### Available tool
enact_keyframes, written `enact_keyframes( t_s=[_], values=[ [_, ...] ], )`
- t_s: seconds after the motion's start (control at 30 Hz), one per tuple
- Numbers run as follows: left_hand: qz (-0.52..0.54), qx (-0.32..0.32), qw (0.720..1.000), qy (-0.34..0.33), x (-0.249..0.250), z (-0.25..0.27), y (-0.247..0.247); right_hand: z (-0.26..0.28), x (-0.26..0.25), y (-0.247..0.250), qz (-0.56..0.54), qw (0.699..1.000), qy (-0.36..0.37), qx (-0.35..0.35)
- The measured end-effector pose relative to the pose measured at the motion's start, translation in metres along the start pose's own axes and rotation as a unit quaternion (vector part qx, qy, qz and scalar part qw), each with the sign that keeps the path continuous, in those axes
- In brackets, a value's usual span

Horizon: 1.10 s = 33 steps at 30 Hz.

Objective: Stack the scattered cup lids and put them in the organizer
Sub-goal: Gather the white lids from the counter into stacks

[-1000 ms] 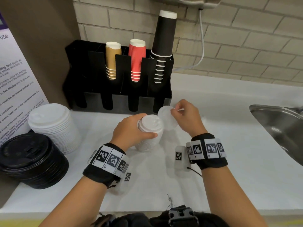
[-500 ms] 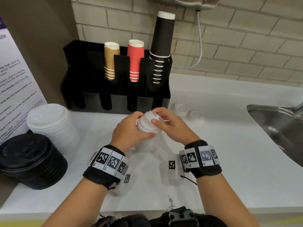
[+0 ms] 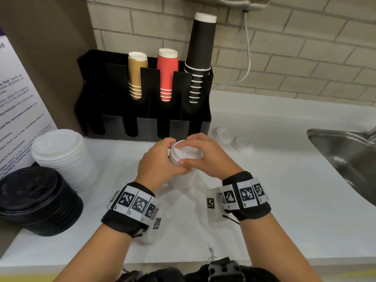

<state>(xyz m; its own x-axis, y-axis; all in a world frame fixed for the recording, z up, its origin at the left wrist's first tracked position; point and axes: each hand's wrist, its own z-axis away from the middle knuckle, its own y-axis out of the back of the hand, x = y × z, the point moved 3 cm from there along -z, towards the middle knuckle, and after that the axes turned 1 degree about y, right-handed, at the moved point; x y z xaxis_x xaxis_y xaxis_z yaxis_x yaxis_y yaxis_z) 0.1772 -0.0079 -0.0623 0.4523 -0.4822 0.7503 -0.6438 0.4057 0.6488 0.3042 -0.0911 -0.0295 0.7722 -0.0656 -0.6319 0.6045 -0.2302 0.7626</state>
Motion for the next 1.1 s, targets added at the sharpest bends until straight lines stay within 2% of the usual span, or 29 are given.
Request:
enact_keyframes(
  t_s=[0.23,0.33,0.4,0.43,0.5,0.53,0.6,0.67,0.73,0.9,1.0,1.1],
  values=[
    [0.014,-0.034,0.999,-0.010,0.001,-0.004,0.002,-0.004,0.006,0.002,-0.008,1.000,0.000,-0.018],
    [0.030,-0.048,0.998,-0.007,0.002,-0.008,0.002,-0.005,0.018,0.006,-0.075,0.996,-0.003,-0.046],
    [0.026,-0.055,0.998,0.011,0.000,-0.011,0.003,-0.010,0.036,0.022,-0.132,0.991,-0.031,0.018],
    [0.023,-0.060,0.998,0.018,-0.001,-0.013,0.003,-0.013,0.052,0.034,-0.127,0.986,-0.064,0.081],
    [0.024,-0.072,0.997,0.024,-0.002,-0.015,0.002,-0.022,0.093,0.061,-0.029,0.968,-0.175,0.177],
    [0.026,-0.075,0.996,0.026,-0.003,-0.016,0.001,-0.027,0.113,0.071,0.029,0.954,-0.242,0.176],
    [0.031,-0.075,0.996,0.029,-0.005,-0.017,0.001,-0.036,0.147,0.081,0.104,0.925,-0.348,0.114],
    [0.036,-0.073,0.996,0.030,-0.006,-0.018,0.001,-0.044,0.172,0.083,0.146,0.905,-0.396,0.053],
    [0.037,-0.075,0.996,0.029,-0.007,-0.019,0.002,-0.049,0.190,0.083,0.161,0.898,-0.409,0.022],
    [0.041,-0.078,0.996,0.032,-0.007,-0.019,0.002,-0.047,0.211,0.075,0.174,0.904,-0.390,-0.028],
    [0.042,-0.077,0.996,0.031,-0.006,-0.018,0.002,-0.043,0.209,0.079,0.171,0.902,-0.396,0.004],
    [0.048,-0.070,0.996,0.029,-0.006,-0.017,0.002,-0.037,0.182,0.089,0.074,0.923,-0.366,0.089]
  ],
)
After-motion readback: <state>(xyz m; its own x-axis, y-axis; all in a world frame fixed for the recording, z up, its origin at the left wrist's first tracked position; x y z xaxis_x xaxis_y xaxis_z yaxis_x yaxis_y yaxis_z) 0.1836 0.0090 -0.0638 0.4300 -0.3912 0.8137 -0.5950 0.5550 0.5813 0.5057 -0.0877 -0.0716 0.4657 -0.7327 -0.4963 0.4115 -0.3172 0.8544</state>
